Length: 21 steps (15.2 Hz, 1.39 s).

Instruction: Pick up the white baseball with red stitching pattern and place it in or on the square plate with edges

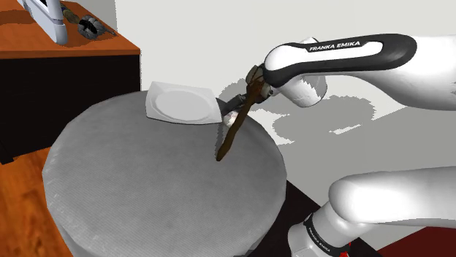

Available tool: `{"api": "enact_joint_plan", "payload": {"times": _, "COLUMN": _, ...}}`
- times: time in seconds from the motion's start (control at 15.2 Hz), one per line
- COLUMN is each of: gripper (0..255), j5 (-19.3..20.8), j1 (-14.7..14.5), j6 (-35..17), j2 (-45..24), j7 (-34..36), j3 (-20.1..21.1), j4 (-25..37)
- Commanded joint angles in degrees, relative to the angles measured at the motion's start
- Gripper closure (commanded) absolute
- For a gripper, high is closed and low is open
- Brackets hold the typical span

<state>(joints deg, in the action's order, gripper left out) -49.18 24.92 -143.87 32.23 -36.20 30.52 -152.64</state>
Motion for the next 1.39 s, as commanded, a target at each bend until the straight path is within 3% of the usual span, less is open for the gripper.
{"api": "enact_joint_plan", "payload": {"times": 0.0, "gripper": 0, "j5": 13.34, "j1": 3.49, "j6": 1.43, "j2": -0.28, "j7": -2.72, "j3": 4.75, "j4": -1.59}}
{"api": "enact_joint_plan", "payload": {"times": 0.33, "gripper": 0, "j5": 6.95, "j1": 10.69, "j6": 4.39, "j2": 2.64, "j7": -7.20, "j3": 11.59, "j4": -0.88}}
{"api": "enact_joint_plan", "payload": {"times": 0.4, "gripper": 255, "j5": 7.08, "j1": 10.83, "j6": 4.40, "j2": 2.49, "j7": -7.18, "j3": 11.59, "j4": -0.71}}
{"api": "enact_joint_plan", "payload": {"times": 0.53, "gripper": 255, "j5": 6.55, "j1": 11.00, "j6": 3.17, "j2": 1.28, "j7": -8.32, "j3": 11.70, "j4": -1.07}}
{"api": "enact_joint_plan", "payload": {"times": 0.59, "gripper": 255, "j5": 8.31, "j1": 11.09, "j6": 6.30, "j2": 3.74, "j7": -5.43, "j3": 11.45, "j4": 0.27}}
{"api": "enact_joint_plan", "payload": {"times": 0.79, "gripper": 255, "j5": 10.42, "j1": 12.80, "j6": 7.39, "j2": 2.45, "j7": -3.74, "j3": 12.08, "j4": 3.39}}
{"api": "enact_joint_plan", "payload": {"times": 0.92, "gripper": 255, "j5": 10.33, "j1": 12.34, "j6": 8.29, "j2": 3.70, "j7": -4.00, "j3": 11.19, "j4": 2.76}}
{"api": "enact_joint_plan", "payload": {"times": 0.99, "gripper": 255, "j5": 6.71, "j1": 12.54, "j6": 5.27, "j2": 3.58, "j7": -4.19, "j3": 10.88, "j4": 4.15}}
{"api": "enact_joint_plan", "payload": {"times": 1.06, "gripper": 0, "j5": 6.71, "j1": 12.54, "j6": 5.27, "j2": 3.58, "j7": -4.19, "j3": 10.88, "j4": 4.15}}
{"api": "enact_joint_plan", "payload": {"times": 1.19, "gripper": 0, "j5": 12.56, "j1": 14.84, "j6": 18.45, "j2": 1.32, "j7": -2.83, "j3": 8.44, "j4": 8.18}}
{"api": "enact_joint_plan", "payload": {"times": 1.32, "gripper": 0, "j5": 13.35, "j1": 15.25, "j6": 19.72, "j2": 0.22, "j7": -2.64, "j3": 8.57, "j4": 8.63}}
